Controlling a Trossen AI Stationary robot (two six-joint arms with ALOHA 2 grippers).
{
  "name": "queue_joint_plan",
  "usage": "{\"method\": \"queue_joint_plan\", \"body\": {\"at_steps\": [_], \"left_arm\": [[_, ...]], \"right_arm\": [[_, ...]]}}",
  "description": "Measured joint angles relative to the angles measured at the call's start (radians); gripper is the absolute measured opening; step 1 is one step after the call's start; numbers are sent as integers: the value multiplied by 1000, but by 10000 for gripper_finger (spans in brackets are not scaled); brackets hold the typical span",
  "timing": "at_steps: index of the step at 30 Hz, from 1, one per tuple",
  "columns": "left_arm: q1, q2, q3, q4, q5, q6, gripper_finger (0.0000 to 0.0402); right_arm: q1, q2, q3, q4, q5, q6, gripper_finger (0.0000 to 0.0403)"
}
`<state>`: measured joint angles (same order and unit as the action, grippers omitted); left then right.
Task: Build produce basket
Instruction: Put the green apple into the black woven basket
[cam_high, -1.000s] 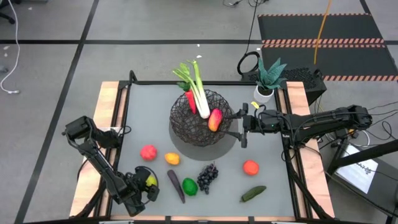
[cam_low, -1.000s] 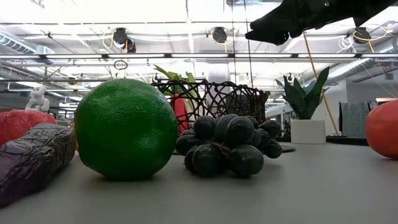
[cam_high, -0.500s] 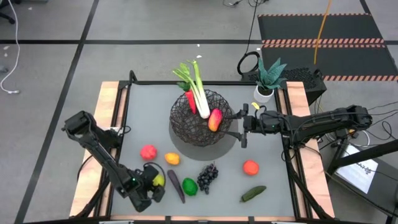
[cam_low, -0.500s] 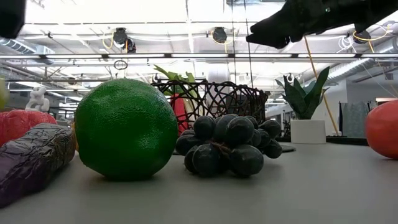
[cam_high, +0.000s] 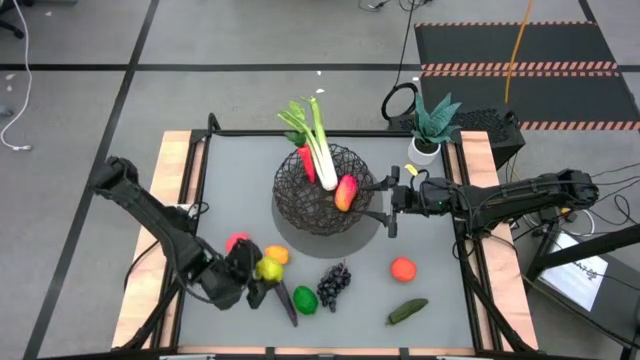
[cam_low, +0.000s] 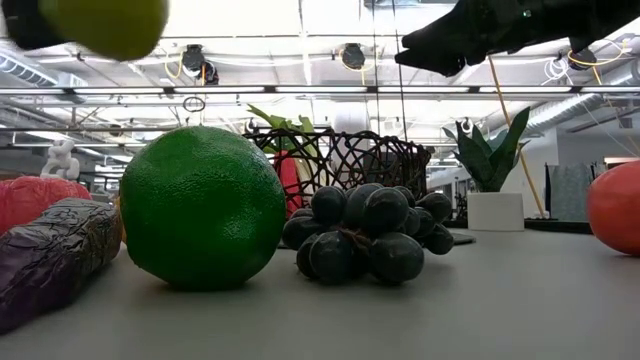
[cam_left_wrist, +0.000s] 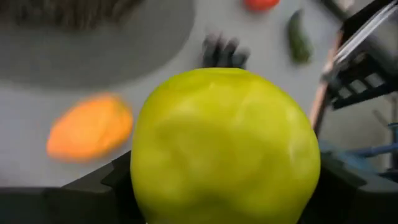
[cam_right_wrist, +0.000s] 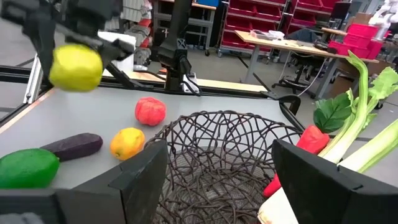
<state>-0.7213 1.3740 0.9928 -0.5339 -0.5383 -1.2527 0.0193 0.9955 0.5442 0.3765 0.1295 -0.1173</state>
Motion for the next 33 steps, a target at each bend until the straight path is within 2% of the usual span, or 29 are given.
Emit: {"method": "queue_joint_plan", "body": {"at_steps": [14,21,29,33], "left_arm": [[232,-147,0,92,-50,445,306],[358,-154,0,178,-51,715,307],[444,-149,0,297,-51,1053,307],[480,-149,0,318,-114,1162,308]], "right_arm": [[1,0,0,2,0,27,281],[1,0,0,0,0,59,281],[2,0,0,-23,-3,152,281],[4,0,0,-39,-3,201,281]]}}
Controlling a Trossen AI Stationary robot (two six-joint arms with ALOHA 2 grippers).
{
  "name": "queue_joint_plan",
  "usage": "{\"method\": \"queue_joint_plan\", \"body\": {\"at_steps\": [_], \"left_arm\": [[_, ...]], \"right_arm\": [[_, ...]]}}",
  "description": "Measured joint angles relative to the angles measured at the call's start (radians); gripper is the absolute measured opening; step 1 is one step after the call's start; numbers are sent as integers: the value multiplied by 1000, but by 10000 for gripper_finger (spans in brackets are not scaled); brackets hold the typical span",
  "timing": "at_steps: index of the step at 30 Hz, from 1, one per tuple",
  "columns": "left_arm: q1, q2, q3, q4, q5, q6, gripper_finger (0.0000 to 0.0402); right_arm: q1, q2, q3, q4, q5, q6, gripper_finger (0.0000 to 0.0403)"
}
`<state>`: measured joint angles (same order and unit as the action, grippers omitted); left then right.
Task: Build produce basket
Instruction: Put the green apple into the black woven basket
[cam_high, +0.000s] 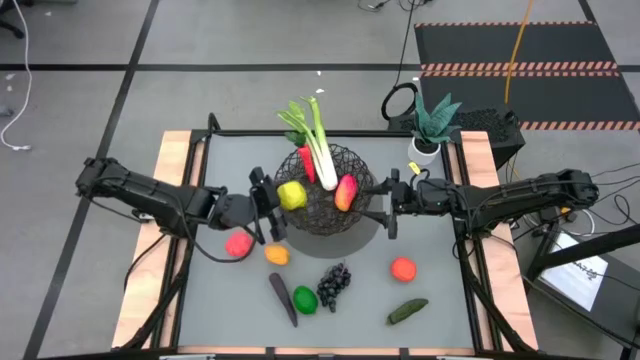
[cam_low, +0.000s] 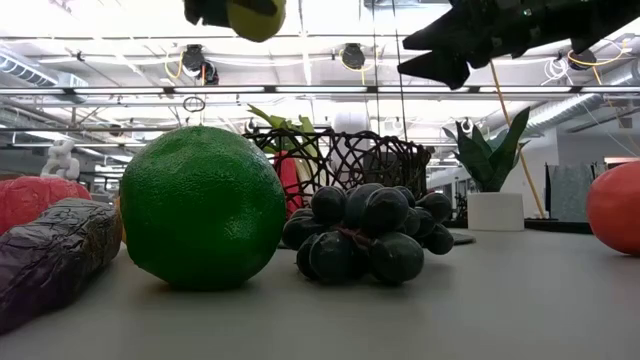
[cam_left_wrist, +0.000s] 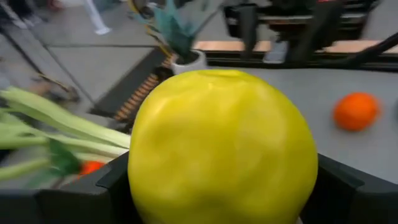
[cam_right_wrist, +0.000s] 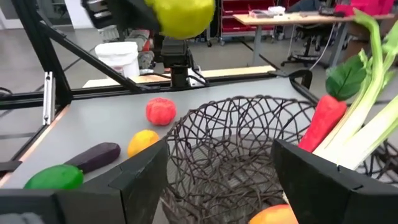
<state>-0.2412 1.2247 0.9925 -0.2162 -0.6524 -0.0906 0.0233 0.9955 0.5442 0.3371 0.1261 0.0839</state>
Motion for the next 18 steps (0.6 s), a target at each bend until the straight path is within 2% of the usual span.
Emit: {"method": "queue_joint_plan", "body": {"at_steps": [3,11,18], "left_arm": [[38,10,0,2,-38,39,308],[122,50,-2,-10,-38,67,308],[160,66,-1,4,5,-16,308]], "right_arm": [[14,0,0,-15,0,10,281],[86,0,0,-24,0,10,281],[116,0,0,-18,1,9,281]]}}
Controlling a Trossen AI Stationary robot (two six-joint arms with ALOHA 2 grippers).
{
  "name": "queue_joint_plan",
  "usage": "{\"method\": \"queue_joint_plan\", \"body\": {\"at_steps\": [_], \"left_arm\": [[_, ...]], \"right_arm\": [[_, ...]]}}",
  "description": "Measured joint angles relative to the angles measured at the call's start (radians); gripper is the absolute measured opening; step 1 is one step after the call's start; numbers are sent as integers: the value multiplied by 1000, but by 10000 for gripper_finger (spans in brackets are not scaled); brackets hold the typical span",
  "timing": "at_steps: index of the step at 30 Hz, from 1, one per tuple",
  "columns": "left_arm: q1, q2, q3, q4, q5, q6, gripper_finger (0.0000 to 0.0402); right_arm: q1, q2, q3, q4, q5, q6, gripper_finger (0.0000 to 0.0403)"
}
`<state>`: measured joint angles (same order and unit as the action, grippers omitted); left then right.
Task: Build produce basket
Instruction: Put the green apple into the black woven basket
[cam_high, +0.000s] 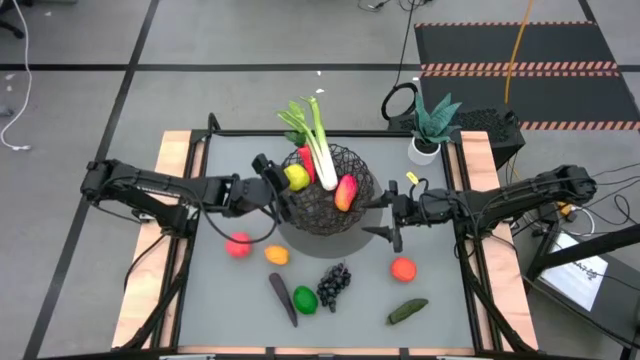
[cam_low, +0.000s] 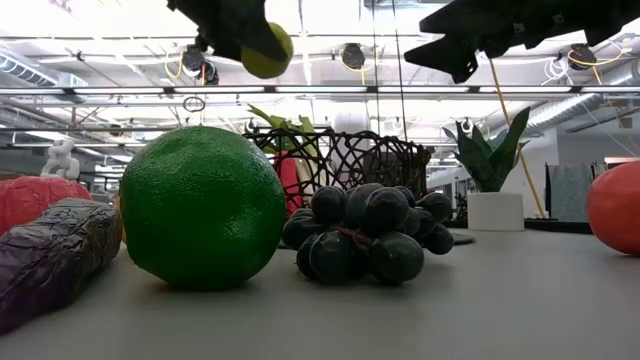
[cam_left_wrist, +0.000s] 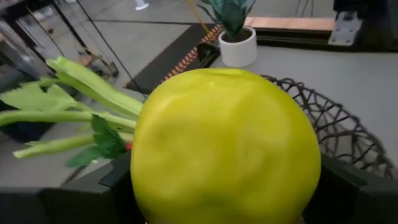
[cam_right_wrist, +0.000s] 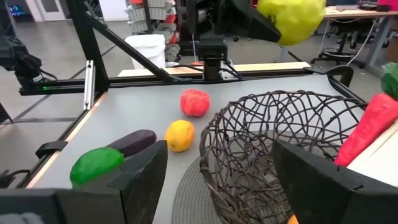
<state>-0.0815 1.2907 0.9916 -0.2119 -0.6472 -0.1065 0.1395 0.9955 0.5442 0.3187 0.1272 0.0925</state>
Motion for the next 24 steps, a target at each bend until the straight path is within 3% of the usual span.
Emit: {"method": "queue_joint_plan", "body": {"at_steps": [12,19,24], "left_arm": [[25,0,0,8,73,-492,308],[24,0,0,7,177,-597,308],[21,0,0,7,195,-485,308]], "right_arm": [[0,0,0,-3,2,0,281],[0,0,0,-8,2,0,281],[0,0,0,-8,2,0,281]]}}
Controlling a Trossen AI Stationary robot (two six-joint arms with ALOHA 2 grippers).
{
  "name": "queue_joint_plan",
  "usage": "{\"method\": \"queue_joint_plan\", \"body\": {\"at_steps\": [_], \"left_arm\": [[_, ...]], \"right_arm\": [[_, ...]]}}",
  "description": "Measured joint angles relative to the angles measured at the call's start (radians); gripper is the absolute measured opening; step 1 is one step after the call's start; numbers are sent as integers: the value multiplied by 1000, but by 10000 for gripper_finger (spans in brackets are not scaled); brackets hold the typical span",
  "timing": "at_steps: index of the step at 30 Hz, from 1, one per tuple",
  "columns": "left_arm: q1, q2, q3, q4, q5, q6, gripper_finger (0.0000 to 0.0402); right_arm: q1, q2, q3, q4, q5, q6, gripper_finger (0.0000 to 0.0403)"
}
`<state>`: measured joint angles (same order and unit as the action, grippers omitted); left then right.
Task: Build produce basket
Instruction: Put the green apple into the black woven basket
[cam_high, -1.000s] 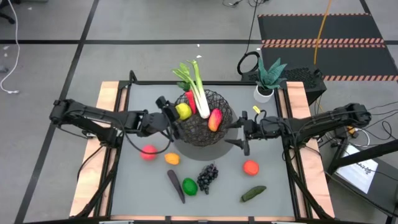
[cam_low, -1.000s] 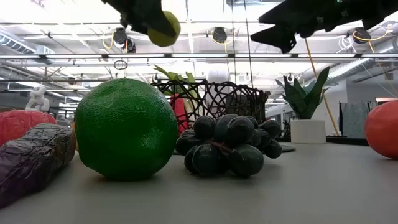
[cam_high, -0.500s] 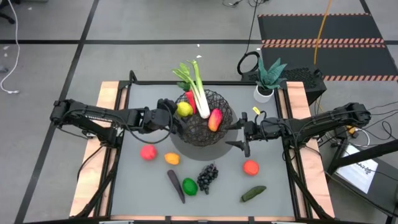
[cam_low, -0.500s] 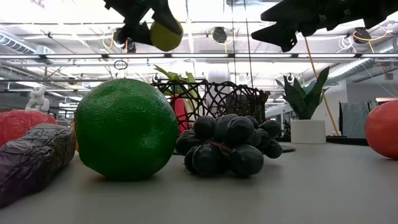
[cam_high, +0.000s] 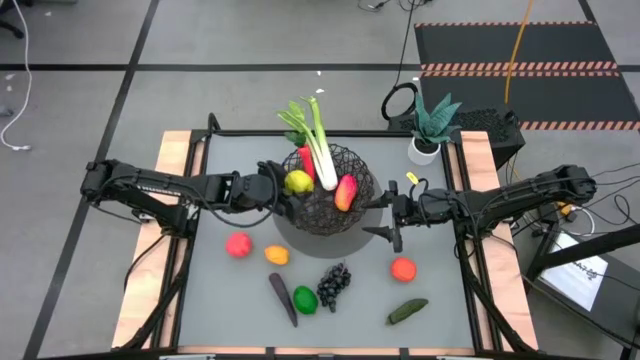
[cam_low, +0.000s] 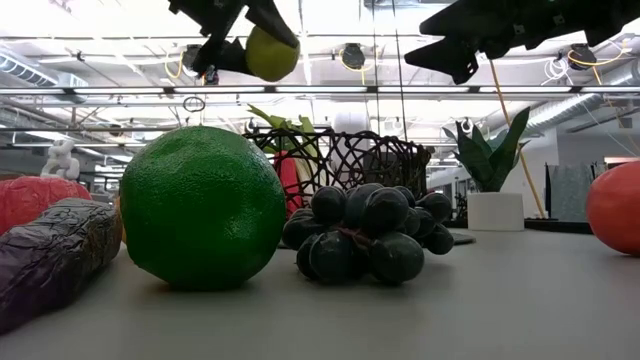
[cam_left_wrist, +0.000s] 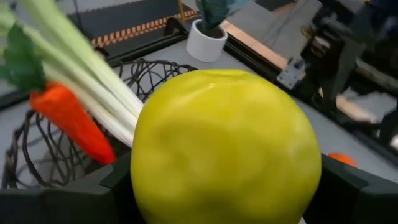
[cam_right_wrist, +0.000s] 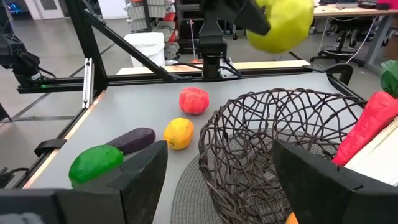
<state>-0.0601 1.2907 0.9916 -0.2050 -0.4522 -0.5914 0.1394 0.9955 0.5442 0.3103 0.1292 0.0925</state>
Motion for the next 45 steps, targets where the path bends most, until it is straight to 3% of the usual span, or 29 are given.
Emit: {"method": "queue_joint_plan", "body": {"at_steps": [4,13,21,35,45], "left_arm": [[0,14,1,3,8,113,308],[38,134,1,-3,65,145,308],[128,211,1,-8,185,113,308],[170,254,1,-52,242,56,309],[170,251,1,-55,226,63,369]], "right_arm": [[0,0,0,0,0,-3,281],[0,0,0,-1,0,-3,281],[0,0,0,-1,0,-7,281],[0,0,0,-6,0,-20,281],[0,0,0,-8,0,-26,281]]}}
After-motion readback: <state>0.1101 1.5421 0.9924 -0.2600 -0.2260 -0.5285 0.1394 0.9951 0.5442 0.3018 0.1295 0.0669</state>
